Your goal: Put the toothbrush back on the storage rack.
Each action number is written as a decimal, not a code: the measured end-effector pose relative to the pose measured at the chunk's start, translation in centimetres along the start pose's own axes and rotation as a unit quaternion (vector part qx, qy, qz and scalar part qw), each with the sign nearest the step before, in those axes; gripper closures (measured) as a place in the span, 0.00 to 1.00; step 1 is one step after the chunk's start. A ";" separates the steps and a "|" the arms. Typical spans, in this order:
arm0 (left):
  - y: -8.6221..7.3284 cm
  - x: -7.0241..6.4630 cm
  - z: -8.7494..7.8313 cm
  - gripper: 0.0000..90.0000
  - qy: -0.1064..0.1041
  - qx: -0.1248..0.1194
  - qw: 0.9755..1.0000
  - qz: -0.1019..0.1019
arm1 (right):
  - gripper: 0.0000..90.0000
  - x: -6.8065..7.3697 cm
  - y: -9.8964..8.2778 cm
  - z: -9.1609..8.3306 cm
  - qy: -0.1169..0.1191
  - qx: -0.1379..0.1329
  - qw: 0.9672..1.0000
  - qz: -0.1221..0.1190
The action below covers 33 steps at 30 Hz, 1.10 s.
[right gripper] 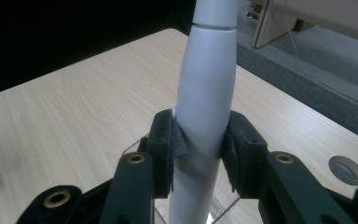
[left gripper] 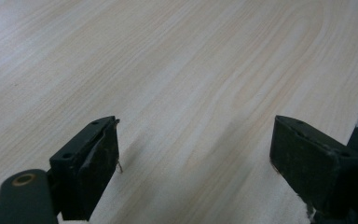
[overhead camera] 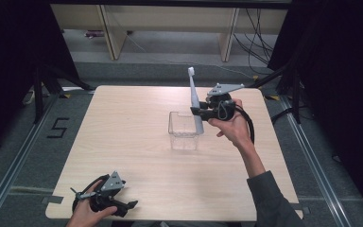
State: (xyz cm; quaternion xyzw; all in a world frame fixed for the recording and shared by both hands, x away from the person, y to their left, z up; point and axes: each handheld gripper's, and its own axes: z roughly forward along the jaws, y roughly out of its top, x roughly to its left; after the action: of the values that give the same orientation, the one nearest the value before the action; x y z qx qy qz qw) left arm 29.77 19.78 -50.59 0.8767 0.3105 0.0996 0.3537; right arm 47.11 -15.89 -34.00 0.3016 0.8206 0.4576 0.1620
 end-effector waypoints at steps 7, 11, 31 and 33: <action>0.0 0.1 0.0 0.17 0.004 0.005 1.000 0.009 | 0.74 -0.1 0.5 1.5 -0.006 0.004 1.000 -0.002; 0.0 0.0 0.0 0.17 0.002 0.002 1.000 0.002 | 0.74 -0.1 0.9 2.4 0.000 0.014 1.000 -0.006; 0.0 0.0 -0.1 0.17 0.000 0.000 1.000 -0.001 | 0.74 -0.2 -0.3 6.8 -0.013 0.097 0.995 -0.025; 0.0 0.0 -0.1 0.17 0.000 0.001 1.000 0.000 | 0.74 -0.2 -0.4 7.0 -0.015 0.104 0.994 -0.030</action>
State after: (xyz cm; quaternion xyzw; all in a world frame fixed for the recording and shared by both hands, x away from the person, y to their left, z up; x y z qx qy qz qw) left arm 29.71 19.81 -50.50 0.8770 0.3107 0.0994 0.3528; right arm 50.88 -11.59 -38.08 0.2986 0.8701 0.3599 0.1555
